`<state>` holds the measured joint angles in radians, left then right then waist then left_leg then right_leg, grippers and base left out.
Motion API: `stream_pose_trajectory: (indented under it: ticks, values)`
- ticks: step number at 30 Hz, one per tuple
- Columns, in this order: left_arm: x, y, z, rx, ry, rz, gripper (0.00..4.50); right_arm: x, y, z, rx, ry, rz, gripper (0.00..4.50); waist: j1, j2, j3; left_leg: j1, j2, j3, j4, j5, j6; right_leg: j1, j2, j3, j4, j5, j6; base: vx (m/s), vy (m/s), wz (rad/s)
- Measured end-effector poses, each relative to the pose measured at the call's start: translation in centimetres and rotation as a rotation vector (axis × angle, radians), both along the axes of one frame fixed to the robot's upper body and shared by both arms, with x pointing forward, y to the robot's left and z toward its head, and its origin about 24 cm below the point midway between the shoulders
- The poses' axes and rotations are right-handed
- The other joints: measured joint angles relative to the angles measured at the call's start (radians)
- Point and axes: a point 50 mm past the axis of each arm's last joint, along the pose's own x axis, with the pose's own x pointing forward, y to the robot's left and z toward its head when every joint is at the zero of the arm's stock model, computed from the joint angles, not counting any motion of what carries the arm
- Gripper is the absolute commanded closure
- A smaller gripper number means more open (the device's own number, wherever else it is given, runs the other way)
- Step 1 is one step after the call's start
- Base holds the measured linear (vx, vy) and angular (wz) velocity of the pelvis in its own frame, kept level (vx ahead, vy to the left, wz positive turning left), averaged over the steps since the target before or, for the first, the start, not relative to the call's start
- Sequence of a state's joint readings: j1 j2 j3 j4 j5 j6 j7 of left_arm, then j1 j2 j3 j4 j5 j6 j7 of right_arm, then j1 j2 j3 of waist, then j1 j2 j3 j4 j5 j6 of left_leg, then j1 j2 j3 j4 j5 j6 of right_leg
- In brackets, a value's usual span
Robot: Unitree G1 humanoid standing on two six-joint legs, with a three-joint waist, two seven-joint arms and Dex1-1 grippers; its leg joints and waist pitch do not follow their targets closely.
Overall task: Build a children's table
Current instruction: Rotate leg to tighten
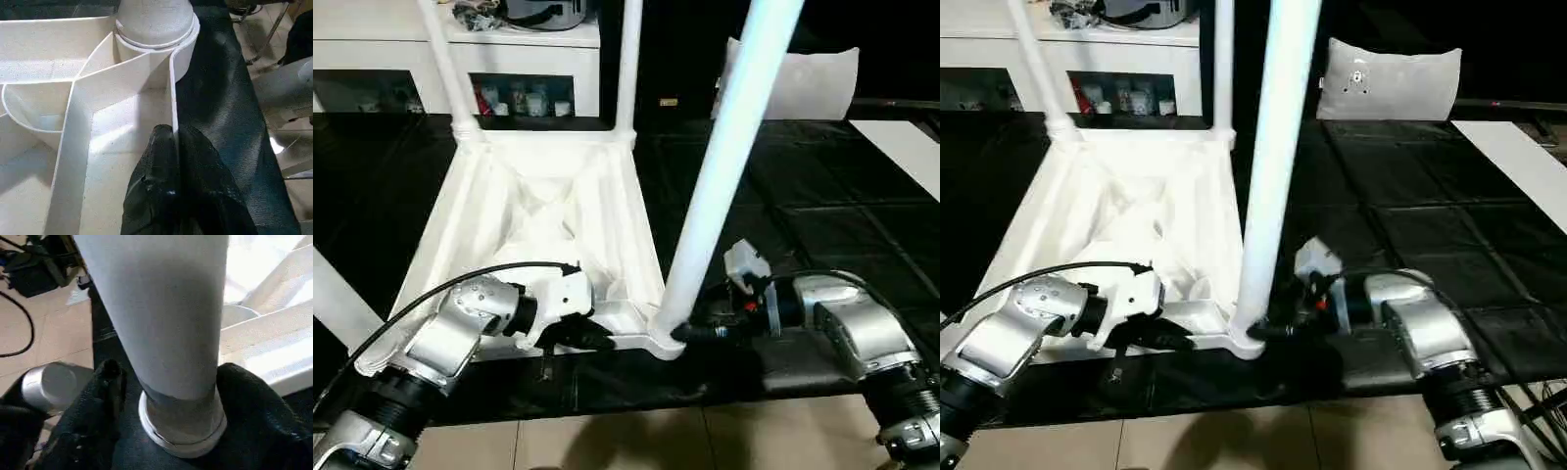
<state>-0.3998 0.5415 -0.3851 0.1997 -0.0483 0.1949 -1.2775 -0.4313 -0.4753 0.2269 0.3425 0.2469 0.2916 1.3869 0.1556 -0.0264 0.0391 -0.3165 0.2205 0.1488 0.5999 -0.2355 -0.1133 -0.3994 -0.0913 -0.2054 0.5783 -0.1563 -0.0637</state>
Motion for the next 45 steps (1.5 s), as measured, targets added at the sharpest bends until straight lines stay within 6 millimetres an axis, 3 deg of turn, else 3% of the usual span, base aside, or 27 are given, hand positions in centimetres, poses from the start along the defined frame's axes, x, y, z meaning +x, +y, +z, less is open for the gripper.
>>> stream_pose_trajectory:
  ticks: [7, 16, 20, 22, 25, 27, 28, 29, 30, 31, 33, 34, 36, 41, 45]
  values:
    - [0.0, 0.1, 0.1, -0.001, 0.005, -0.018, 4.5, 0.0, -0.1, -0.3, 0.016, 0.022, 0.012, 2.33, 0.004, 0.0, 0.0, 0.0, 0.0, 0.0, 0.0, 0.0, 0.0, 0.0, 0.0, 0.0, 0.0, 0.0, 0.0, 0.0, 0.0, 0.0]
    - [-0.1, -0.1, 0.0, -0.039, 0.064, 0.014, 4.5, -1.0, 0.0, -0.6, 0.065, 0.051, -0.033, 2.55, 0.012, 0.001, 0.0, 0.0, 0.0, 0.0, 0.0, 0.0, 0.0, 0.0, 0.0, 0.0, 0.0, 0.0, 0.0, 0.0, 0.0, 0.0]
    - [0.2, -0.2, -0.3, -0.045, 0.082, 0.097, 4.5, -1.1, 0.4, -0.9, 0.065, 0.058, -0.146, 2.55, 0.003, 0.004, -0.002, 0.002, 0.0, 0.001, 0.0, 0.0, -0.004, 0.001, 0.0, 0.0, 0.0, 0.002, -0.001, 0.0, 0.0, 0.0]
    - [0.7, -0.4, -0.5, -0.051, 0.075, 0.182, 4.5, -0.5, 0.8, -1.1, 0.065, 0.056, -0.259, 2.55, -0.009, 0.004, -0.002, 0.004, 0.0, 0.0, 0.0, 0.001, -0.011, 0.003, 0.001, -0.001, 0.0, 0.003, 0.0, 0.0, 0.0, 0.0]
    - [1.6, -1.4, -0.8, -0.068, 0.065, 0.346, 4.5, 1.1, 2.0, -1.4, 0.067, 0.062, -0.533, 2.56, -0.055, 0.007, -0.003, 0.004, 0.003, 0.0, 0.004, 0.002, -0.012, 0.005, 0.001, -0.011, -0.006, 0.003, 0.001, 0.0, 0.0, 0.0]
    - [2.7, -2.4, -0.9, -0.079, 0.058, 0.468, 4.5, 2.6, 3.5, -1.4, 0.062, 0.052, -0.72, 2.56, -0.084, 0.011, -0.002, 0.003, 0.014, -0.004, 0.009, 0.002, -0.013, 0.01, 0.002, -0.03, -0.018, 0.004, 0.002, 0.0, 0.0, 0.0]
    - [3.2, -3.0, -0.9, -0.086, 0.05, 0.52, 4.5, 3.4, 4.2, -1.3, 0.052, 0.044, -0.811, 2.56, -0.1, 0.017, 0.0, 0.0, 0.026, -0.011, 0.009, 0.002, -0.013, 0.016, 0.004, -0.043, -0.028, 0.004, 0.002, 0.0, 0.0, 0.0]
    - [3.4, -3.5, -0.9, -0.093, 0.047, 0.547, 4.5, 3.7, 4.3, -1.3, 0.049, 0.045, -0.86, 2.56, -0.103, 0.018, 0.001, 0.0, 0.031, -0.01, 0.009, 0.002, -0.013, 0.017, 0.005, -0.044, -0.028, 0.004, 0.002, 0.0, 0.0, 0.0]
    - [3.5, -3.9, -1.0, -0.1, 0.048, 0.569, 4.5, 3.8, 4.3, -1.3, 0.05, 0.047, -0.897, 2.56, -0.103, 0.015, 0.002, 0.005, 0.03, -0.008, 0.01, 0.001, -0.014, 0.015, 0.007, -0.027, -0.014, 0.002, 0.006, 0.0, 0.0, 0.0]
    - [3.6, -4.4, -1.1, -0.103, 0.049, 0.589, 4.5, 3.9, 4.4, -1.4, 0.052, 0.049, -0.933, 2.22, -0.101, 0.008, 0.004, 0.018, 0.017, -0.003, 0.008, -0.001, -0.017, 0.015, 0.009, 0.0, 0.005, 0.004, 0.002, 0.0, 0.0, 0.0]
    - [3.6, -4.7, -1.2, -0.109, 0.045, 0.601, 4.5, 3.9, 4.2, -1.3, 0.059, 0.047, -0.953, 1.89, -0.091, 0.01, 0.005, 0.033, 0.0, 0.004, 0.003, -0.003, -0.016, 0.009, 0.005, -0.002, 0.009, 0.002, -0.004, 0.0, 0.0, 0.0]
    - [3.7, -4.7, -0.9, -0.114, 0.028, 0.595, 4.5, 4.0, 4.4, -1.2, 0.092, 0.061, -0.971, 1.86, -0.08, 0.011, 0.003, 0.013, -0.006, -0.009, -0.001, -0.004, -0.012, 0.001, 0.003, -0.01, 0.004, 0.002, -0.003, 0.05, -0.025, -0.17]
    - [3.7, -5.0, -0.6, -0.115, 0.009, 0.567, 4.5, 3.9, 4.2, -1.4, 0.097, 0.074, -1.0, 1.71, -0.069, 0.012, 0.002, 0.0, -0.004, -0.017, -0.004, 0.003, -0.012, -0.008, 0.007, -0.013, -0.002, 0.004, -0.001, 0.025, -0.013, -0.08]
    - [3.5, -4.3, -0.4, -0.098, -0.038, 0.493, 4.5, 3.5, 3.4, -1.4, 0.078, 0.043, -0.962, 1.32, -0.058, 0.012, 0.002, -0.003, -0.004, -0.016, -0.007, 0.002, -0.007, -0.009, 0.006, -0.008, -0.006, 0.008, -0.006, 0.0, 0.0, 0.0]
    - [3.2, -3.4, -0.3, -0.08, -0.088, 0.41, 4.5, 2.6, 2.6, -1.6, 0.054, 0.02, -0.914, 1.01, -0.041, 0.011, 0.002, -0.003, -0.005, -0.014, -0.008, 0.001, -0.007, -0.009, 0.006, -0.007, -0.008, 0.008, -0.006, 0.0, 0.0, 0.0]
